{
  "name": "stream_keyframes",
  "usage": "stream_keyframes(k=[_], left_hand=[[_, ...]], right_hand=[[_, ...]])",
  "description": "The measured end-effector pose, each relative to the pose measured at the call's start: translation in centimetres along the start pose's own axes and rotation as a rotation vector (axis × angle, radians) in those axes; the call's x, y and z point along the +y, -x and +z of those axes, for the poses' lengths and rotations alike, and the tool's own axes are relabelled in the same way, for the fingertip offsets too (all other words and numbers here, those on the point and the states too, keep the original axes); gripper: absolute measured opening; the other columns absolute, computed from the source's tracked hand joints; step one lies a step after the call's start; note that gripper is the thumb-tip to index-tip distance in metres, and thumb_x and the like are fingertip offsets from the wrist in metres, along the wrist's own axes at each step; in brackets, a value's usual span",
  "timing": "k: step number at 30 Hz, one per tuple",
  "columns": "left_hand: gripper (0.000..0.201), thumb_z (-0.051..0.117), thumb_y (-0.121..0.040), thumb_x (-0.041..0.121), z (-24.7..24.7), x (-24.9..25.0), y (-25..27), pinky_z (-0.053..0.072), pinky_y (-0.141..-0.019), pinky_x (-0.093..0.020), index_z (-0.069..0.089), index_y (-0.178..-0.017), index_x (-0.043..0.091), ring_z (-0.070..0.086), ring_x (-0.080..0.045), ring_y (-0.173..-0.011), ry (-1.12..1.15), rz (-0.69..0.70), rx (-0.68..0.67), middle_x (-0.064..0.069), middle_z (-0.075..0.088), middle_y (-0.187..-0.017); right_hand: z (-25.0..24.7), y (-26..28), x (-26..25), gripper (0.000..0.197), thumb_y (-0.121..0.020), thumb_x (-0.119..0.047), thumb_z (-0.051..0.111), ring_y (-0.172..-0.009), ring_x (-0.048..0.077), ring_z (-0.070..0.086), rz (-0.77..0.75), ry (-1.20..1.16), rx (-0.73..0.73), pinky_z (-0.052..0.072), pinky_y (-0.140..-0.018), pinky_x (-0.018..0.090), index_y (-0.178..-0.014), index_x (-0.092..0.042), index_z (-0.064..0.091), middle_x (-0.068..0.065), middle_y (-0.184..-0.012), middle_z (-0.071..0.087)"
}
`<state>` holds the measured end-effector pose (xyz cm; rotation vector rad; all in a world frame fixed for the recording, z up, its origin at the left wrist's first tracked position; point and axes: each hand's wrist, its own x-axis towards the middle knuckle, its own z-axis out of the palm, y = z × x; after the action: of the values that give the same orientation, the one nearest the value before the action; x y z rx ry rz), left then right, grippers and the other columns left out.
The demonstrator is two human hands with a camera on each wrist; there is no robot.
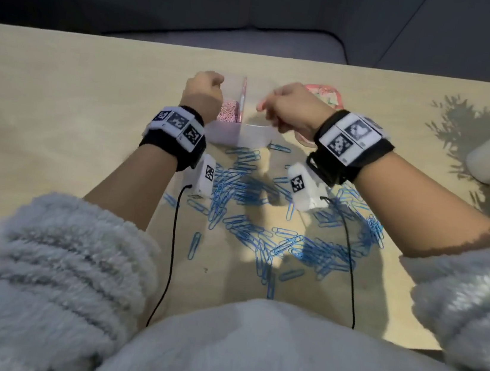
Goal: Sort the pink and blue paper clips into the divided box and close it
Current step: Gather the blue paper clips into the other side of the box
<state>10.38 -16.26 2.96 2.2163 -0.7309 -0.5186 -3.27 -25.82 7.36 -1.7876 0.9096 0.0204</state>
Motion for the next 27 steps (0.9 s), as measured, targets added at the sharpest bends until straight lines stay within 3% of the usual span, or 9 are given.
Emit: stream_keyframes(k=[3,5,7,10,14,16,20,24,27], left_hand=[[0.035,0.040,-0.080,-0.001,-1.6,-1.4,2.1,0.052,-0.093,-0.041,0.067,-0.102,0.002,0.063,-0.029,-0.100,0.179,0.108,0.137,-0.018,0.069,-0.106],[0.031,0.044,-0.079,-0.001,-2.6,-2.8,4.1,0.051,-0.088,-0.032,0.069,-0.096,0.004,0.063,-0.026,-0.094,0.092,0.143,0.163,-0.015,0.070,-0.101],[0.026,0.049,-0.080,0.002,-3.3,-4.9,6.3,0.046,-0.085,-0.030,0.069,-0.097,0.007,0.062,-0.029,-0.095,-0.056,0.077,0.093,-0.014,0.069,-0.103],[0.024,0.055,-0.084,0.011,-3.7,-8.7,9.3,0.045,-0.085,-0.034,0.064,-0.106,0.008,0.059,-0.031,-0.098,-0.273,-0.073,-0.045,-0.015,0.063,-0.107],[0.028,0.058,-0.085,0.016,-3.3,-11.8,11.8,0.044,-0.087,-0.036,0.058,-0.112,0.007,0.058,-0.032,-0.100,-0.321,-0.193,-0.127,-0.017,0.057,-0.113],[0.027,0.058,-0.084,0.012,-2.5,-11.9,12.7,0.045,-0.090,-0.037,0.057,-0.111,0.006,0.058,-0.032,-0.099,-0.302,-0.181,-0.141,-0.018,0.054,-0.113],[0.021,0.055,-0.084,0.005,-0.2,-10.4,13.9,0.044,-0.090,-0.037,0.059,-0.105,0.006,0.057,-0.032,-0.098,-0.295,-0.085,-0.144,-0.017,0.052,-0.111],[0.019,0.055,-0.085,0.004,2.1,-8.3,14.9,0.043,-0.088,-0.033,0.062,-0.102,0.006,0.058,-0.031,-0.097,-0.262,0.042,-0.230,-0.015,0.053,-0.109],[0.020,0.059,-0.086,0.012,3.0,-7.8,15.6,0.044,-0.085,-0.033,0.060,-0.105,0.006,0.059,-0.031,-0.092,-0.247,0.104,-0.279,-0.015,0.052,-0.108]], right_hand=[[2.5,-2.3,-2.6,0.031,-0.090,0.000,0.035,-0.029,0.008,0.041,0.015,-0.169,0.015,0.027,-0.035,0.012,-0.064,-0.010,0.049,0.006,-0.055,0.044],[4.2,-3.4,-3.7,0.026,-0.090,-0.001,0.035,-0.039,0.015,0.044,0.056,-0.307,-0.018,0.036,-0.043,0.020,-0.068,-0.007,0.047,0.009,-0.061,0.048],[5.4,-4.0,-4.0,0.022,-0.090,-0.006,0.039,-0.053,0.016,0.042,0.082,-0.333,-0.053,0.038,-0.053,0.028,-0.069,-0.010,0.045,0.007,-0.071,0.048],[5.6,-3.2,-4.3,0.027,-0.092,-0.011,0.040,-0.061,0.006,0.038,0.028,-0.156,-0.090,0.041,-0.056,0.023,-0.067,-0.021,0.039,-0.004,-0.072,0.039],[4.6,-0.1,-2.0,0.030,-0.087,0.003,0.034,-0.058,0.016,0.055,-0.168,-0.196,-0.057,0.046,-0.052,0.023,-0.069,-0.008,0.056,0.007,-0.069,0.054],[4.7,1.8,0.6,0.029,-0.084,0.004,0.037,-0.063,0.015,0.060,-0.229,0.059,-0.106,0.049,-0.062,0.026,-0.078,-0.002,0.065,0.010,-0.076,0.063],[5.8,1.7,6.2,0.037,-0.087,-0.001,0.041,-0.119,0.029,0.050,-0.225,0.529,-0.166,0.037,-0.102,0.032,-0.119,-0.004,0.058,0.016,-0.128,0.055],[8.1,1.9,9.3,0.045,-0.088,-0.007,0.042,-0.128,0.033,0.038,-0.348,0.827,-0.135,0.036,-0.104,0.045,-0.133,-0.011,0.046,0.011,-0.143,0.040],[8.4,4.4,11.0,0.043,-0.087,-0.008,0.045,-0.123,0.034,0.042,-0.446,0.850,-0.190,0.037,-0.100,0.045,-0.129,-0.011,0.051,0.014,-0.136,0.047]])
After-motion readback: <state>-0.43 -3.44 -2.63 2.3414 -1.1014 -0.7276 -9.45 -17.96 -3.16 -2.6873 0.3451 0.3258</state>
